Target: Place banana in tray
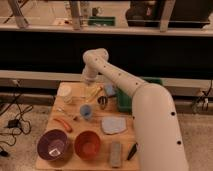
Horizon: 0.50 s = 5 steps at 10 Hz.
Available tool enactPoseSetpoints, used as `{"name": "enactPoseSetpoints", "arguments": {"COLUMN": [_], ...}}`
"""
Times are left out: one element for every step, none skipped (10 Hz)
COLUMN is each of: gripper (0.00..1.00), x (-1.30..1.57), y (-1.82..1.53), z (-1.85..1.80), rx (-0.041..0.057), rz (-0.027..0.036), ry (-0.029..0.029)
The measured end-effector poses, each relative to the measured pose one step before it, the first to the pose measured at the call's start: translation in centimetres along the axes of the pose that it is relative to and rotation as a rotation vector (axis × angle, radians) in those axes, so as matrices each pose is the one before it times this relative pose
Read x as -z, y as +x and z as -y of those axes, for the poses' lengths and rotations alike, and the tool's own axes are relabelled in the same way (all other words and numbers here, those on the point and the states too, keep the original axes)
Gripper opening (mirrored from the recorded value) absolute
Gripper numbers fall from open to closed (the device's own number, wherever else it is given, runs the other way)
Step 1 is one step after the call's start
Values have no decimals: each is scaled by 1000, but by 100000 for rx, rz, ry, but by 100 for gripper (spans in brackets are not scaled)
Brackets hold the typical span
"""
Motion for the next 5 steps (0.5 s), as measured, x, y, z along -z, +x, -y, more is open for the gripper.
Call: {"name": "enactPoseSetpoints", "arguments": {"gripper": [80, 80, 80, 80, 80], "x": [-493, -562, -459, -454, -204], "y": [289, -52, 364, 1127, 1022], "z": [650, 375, 11, -7, -103], "rx": [-621, -109, -838, -1927, -1503], "rz": [-264, -325, 8, -605, -493], "ry": [-105, -565, -410, -679, -854]}}
